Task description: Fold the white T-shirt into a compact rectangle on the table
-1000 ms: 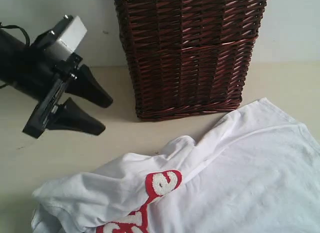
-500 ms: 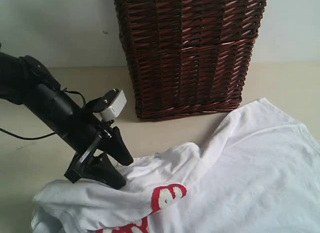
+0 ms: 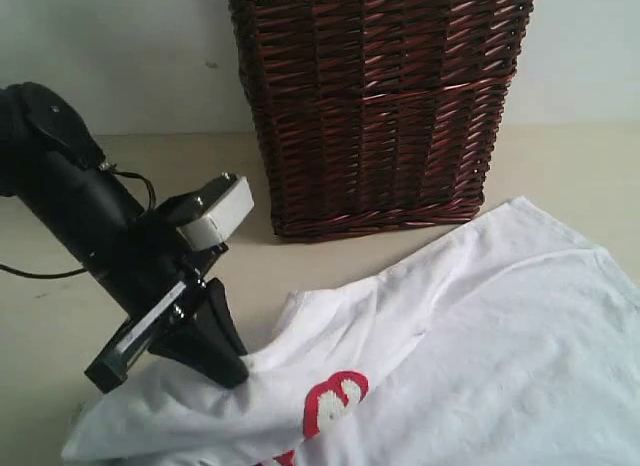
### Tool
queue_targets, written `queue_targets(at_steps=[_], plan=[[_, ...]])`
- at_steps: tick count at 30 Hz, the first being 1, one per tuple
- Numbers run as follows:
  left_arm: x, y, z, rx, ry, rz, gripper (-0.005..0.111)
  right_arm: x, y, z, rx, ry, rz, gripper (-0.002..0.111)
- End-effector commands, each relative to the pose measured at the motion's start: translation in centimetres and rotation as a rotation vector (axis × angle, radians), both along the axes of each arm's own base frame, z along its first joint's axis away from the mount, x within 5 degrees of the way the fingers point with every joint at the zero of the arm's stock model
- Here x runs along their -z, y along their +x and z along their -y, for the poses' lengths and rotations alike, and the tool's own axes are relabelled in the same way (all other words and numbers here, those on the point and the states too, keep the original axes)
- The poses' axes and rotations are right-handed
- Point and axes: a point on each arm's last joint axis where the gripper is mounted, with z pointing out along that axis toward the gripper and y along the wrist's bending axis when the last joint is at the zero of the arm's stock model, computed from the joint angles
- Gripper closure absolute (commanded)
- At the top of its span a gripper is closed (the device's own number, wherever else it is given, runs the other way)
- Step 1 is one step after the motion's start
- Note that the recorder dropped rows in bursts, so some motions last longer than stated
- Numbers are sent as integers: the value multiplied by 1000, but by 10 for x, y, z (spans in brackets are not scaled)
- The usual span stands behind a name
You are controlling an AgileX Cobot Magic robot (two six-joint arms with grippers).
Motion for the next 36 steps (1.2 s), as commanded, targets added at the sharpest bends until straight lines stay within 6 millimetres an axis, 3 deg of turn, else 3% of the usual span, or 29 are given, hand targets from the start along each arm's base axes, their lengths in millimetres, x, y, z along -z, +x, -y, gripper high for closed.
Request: queue_targets(at_steps=[1,5,9,12,16,18,21,22,28,33,35,36], plan=[[20,-29,3,74,51,-103,91,1,0,0,3,-8,3,58],[29,-46,5,123,43,-134,64,1,0,0,3,-8,3,58],[31,-50,6,105,28,-150,42,1,0,0,3,-8,3,58],[26,-42,7,58,27,-100,40,1,0,0,3,-8,3,58],[-4,-27,5,15,-18,-2,40,1,0,0,3,-8,3,58],[-22,-15,1,-19,-51,69,40,1,0,0,3,-8,3,58],[-32,10,-9,-154,-80,161,40,1,0,0,3,-8,3,58],[-27,16,-11,-187,-72,176,40,1,0,0,3,-8,3,58],[54,39,-10,-276,56,93,40,1,0,0,3,-8,3,58],[72,42,-7,-268,76,123,41,1,0,0,3,-8,3,58],[72,44,-7,-291,70,136,51,1,0,0,3,-8,3,58],[73,44,-7,-291,72,138,66,1,0,0,3,-8,3,58]])
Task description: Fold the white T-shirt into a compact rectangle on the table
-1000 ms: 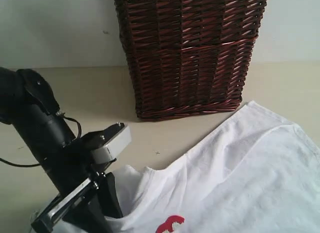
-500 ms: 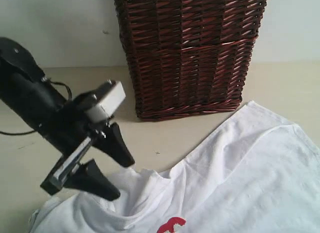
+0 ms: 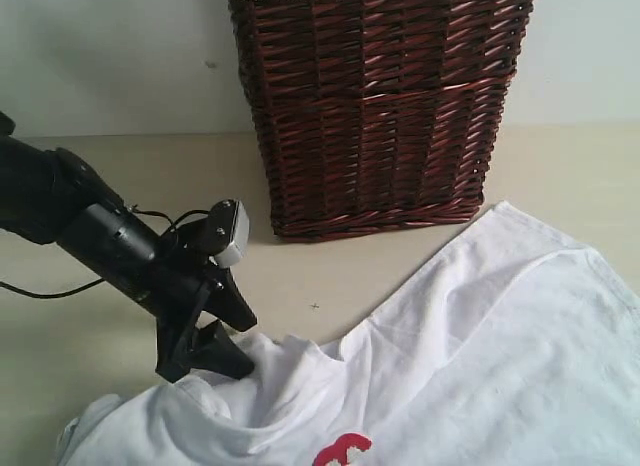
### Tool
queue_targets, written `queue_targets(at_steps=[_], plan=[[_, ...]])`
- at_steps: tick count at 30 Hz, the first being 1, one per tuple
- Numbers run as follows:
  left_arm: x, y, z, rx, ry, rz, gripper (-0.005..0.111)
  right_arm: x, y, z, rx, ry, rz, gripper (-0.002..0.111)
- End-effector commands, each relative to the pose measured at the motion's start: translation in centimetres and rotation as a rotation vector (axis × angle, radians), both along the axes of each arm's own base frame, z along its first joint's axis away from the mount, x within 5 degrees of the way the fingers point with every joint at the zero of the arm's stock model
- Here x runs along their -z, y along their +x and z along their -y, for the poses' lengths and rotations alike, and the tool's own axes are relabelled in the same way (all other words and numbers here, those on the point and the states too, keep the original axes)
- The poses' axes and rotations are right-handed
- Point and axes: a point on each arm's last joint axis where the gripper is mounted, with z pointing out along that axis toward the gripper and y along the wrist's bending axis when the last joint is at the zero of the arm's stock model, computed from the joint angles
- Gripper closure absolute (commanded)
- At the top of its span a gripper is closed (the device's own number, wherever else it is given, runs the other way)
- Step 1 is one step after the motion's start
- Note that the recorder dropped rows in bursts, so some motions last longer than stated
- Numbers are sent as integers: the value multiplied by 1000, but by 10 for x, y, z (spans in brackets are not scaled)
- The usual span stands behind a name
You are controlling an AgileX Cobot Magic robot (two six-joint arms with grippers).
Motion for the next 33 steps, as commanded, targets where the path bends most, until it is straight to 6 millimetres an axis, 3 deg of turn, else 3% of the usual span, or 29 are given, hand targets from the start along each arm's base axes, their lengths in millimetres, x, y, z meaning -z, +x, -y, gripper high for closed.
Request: queue_targets(at_steps=[1,4,12,21,29,33], plan=[[0,3,2,-17,-3,26,76,1,0,0,3,-8,3,58],[1,2,2,-7,5,27,106,1,0,0,3,-8,3,58],[-6,12,-17,-60,141,112,107,1,0,0,3,-8,3,58],[-55,55,-68,-370,239,528,107,1,0,0,3,-8,3,58],[-63,79,-69,-244,318,750,107,1,0,0,3,-8,3,58],[-60,101,-67,-256,335,804,107,1,0,0,3,-8,3,58]])
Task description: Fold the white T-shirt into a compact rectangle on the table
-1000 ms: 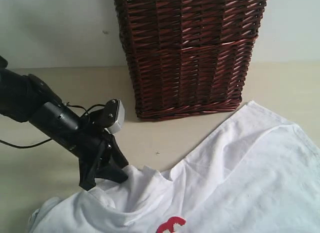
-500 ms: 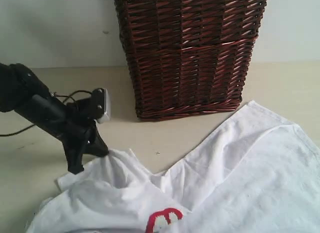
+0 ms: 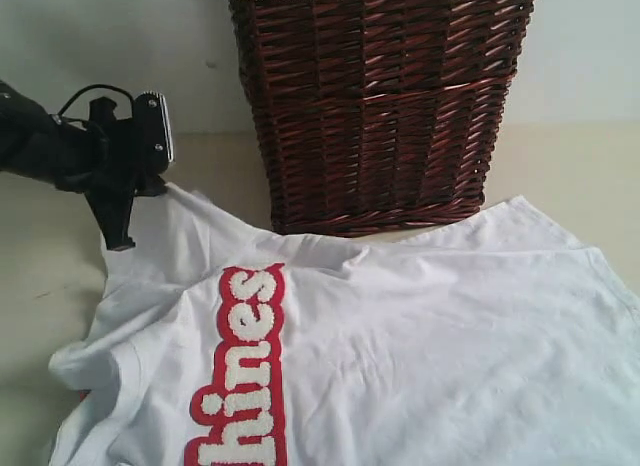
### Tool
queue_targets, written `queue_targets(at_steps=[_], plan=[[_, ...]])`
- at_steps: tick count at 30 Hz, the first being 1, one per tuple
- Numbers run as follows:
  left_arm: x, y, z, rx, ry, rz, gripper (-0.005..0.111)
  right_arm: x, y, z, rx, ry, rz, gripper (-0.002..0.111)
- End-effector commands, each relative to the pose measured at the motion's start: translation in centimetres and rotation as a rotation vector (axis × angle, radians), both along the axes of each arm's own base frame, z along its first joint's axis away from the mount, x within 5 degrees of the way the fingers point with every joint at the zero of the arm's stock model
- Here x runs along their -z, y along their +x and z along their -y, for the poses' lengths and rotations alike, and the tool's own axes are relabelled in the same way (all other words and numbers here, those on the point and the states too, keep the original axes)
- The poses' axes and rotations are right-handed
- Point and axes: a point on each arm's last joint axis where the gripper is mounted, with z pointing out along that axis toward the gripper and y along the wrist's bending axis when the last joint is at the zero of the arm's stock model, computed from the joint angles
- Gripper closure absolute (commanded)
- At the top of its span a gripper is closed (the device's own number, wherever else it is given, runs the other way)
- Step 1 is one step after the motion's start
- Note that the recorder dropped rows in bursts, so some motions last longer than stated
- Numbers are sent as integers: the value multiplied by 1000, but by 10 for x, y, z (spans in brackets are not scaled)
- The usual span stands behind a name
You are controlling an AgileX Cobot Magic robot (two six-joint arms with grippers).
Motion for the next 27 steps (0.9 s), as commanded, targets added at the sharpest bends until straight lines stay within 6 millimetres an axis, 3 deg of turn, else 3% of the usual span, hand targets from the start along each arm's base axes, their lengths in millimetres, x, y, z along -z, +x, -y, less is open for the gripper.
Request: queue_targets(at_steps=[1,7,12,14,22,27], plan=[[4,26,3,-15,27,70,107,1,0,0,3,-8,3,58],[16,62,5,-78,37,149,107,1,0,0,3,-8,3,58],[9,74,2,-215,-41,198,103,1,0,0,3,-8,3,58],[6,76,2,-241,-70,199,93,1,0,0,3,-8,3,58],[1,76,2,-360,-203,163,36,1,0,0,3,-8,3,58],[-24,59,-3,-458,-418,59,36,1,0,0,3,-8,3,58]])
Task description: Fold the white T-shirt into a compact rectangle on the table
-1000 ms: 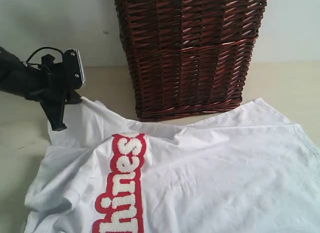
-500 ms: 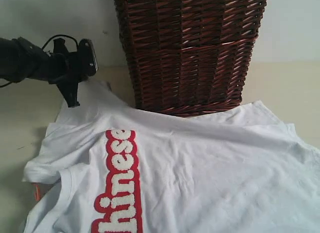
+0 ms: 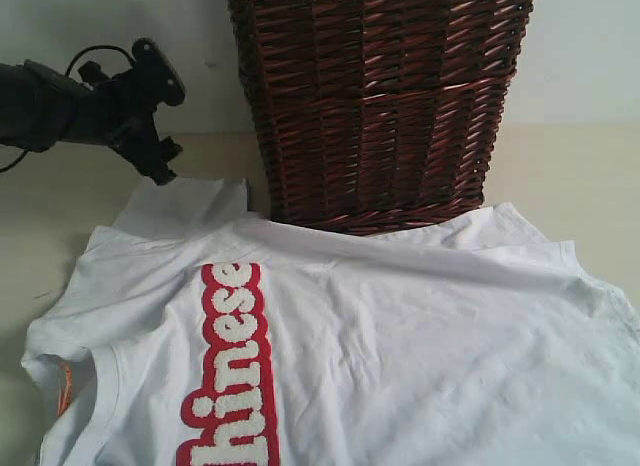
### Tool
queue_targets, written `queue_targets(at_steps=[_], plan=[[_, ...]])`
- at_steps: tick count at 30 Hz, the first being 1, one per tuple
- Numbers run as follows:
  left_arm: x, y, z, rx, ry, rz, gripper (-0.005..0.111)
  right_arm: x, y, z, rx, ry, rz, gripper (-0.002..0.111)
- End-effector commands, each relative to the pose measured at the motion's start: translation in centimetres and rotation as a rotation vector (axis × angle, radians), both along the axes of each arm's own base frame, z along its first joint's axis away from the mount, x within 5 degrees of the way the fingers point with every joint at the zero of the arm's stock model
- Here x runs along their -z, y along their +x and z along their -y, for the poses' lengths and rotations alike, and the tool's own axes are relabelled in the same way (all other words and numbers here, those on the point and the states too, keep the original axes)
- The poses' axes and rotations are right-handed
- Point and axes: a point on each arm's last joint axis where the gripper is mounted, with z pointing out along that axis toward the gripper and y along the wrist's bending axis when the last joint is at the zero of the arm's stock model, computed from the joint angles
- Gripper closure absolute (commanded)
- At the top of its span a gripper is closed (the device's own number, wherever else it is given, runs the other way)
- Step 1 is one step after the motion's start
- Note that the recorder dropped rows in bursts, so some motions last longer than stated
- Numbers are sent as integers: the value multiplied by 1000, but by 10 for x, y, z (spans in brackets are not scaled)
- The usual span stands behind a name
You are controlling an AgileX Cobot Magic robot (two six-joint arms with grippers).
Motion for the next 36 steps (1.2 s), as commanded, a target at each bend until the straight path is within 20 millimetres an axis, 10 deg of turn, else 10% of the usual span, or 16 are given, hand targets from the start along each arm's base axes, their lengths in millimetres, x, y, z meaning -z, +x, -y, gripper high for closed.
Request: queue_targets(at_steps=[1,6,12,16,21,36], plan=[[-33,-20,-4,-36,-269,-96,38,1,0,0,3,-8,3,58],[-61,-77,3,217,-524,-451,54,1,0,0,3,-8,3,58],[-32,-146,6,420,-511,-820,82,1,0,0,3,-8,3,58],[-11,-183,0,477,-437,-840,107,1,0,0,3,-8,3,58],[-2,-221,-6,618,-344,-775,107,1,0,0,3,-8,3,58],[78,-209,-32,557,55,-708,107,1,0,0,3,-8,3,58]])
